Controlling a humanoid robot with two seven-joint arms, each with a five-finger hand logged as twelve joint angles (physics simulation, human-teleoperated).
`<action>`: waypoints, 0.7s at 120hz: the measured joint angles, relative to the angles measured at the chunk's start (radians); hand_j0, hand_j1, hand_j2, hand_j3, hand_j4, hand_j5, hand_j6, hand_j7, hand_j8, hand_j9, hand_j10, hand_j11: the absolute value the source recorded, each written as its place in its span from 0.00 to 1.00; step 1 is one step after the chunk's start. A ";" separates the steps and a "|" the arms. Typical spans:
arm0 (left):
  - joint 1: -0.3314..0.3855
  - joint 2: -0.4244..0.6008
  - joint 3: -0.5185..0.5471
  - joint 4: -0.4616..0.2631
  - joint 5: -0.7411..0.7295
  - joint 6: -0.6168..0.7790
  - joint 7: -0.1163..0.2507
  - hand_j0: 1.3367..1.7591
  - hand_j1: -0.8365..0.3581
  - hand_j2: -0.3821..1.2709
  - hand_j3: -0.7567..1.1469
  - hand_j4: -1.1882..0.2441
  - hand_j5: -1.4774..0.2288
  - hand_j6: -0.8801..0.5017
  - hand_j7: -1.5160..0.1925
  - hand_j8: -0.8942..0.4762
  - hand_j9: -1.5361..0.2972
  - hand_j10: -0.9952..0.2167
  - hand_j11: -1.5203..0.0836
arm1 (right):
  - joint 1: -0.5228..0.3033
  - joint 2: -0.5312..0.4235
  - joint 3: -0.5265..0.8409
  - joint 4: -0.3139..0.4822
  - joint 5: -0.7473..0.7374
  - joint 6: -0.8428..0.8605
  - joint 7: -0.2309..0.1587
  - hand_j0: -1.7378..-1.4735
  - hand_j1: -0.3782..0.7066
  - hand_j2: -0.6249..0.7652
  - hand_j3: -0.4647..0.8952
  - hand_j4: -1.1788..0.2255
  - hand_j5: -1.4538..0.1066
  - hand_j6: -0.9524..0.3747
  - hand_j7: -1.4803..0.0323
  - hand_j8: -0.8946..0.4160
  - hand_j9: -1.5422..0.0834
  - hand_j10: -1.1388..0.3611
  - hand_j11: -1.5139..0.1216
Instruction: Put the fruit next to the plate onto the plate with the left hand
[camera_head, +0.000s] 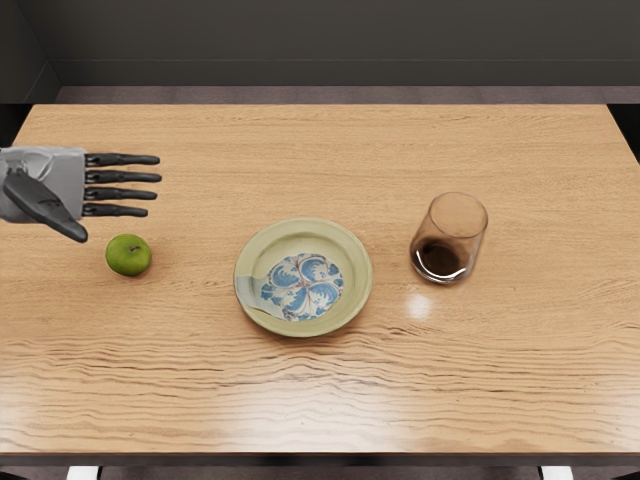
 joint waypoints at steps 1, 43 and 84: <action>-0.001 0.001 0.000 0.000 0.000 0.000 0.000 0.76 0.97 0.23 0.40 0.82 0.85 0.62 0.87 0.64 0.82 0.80 0.93 | 0.000 0.000 0.000 0.000 0.000 0.000 0.000 0.30 0.03 0.45 0.34 0.84 0.93 0.72 0.98 0.68 0.95 0.76 0.93; -0.114 -0.020 -0.005 -0.047 0.304 0.000 0.026 0.76 0.96 0.23 0.40 0.81 0.84 0.61 0.86 0.63 0.82 0.80 0.92 | 0.005 0.000 -0.005 0.000 -0.008 -0.002 -0.002 0.30 0.03 0.45 0.34 0.84 0.93 0.72 0.98 0.68 0.95 0.76 0.93; -0.123 -0.172 0.102 -0.215 1.090 0.407 0.035 0.76 0.91 0.24 0.40 0.77 0.81 0.58 0.83 0.59 0.78 0.75 0.88 | 0.009 0.000 -0.002 0.000 -0.007 -0.002 -0.002 0.30 0.03 0.45 0.34 0.84 0.93 0.72 0.98 0.68 0.95 0.76 0.93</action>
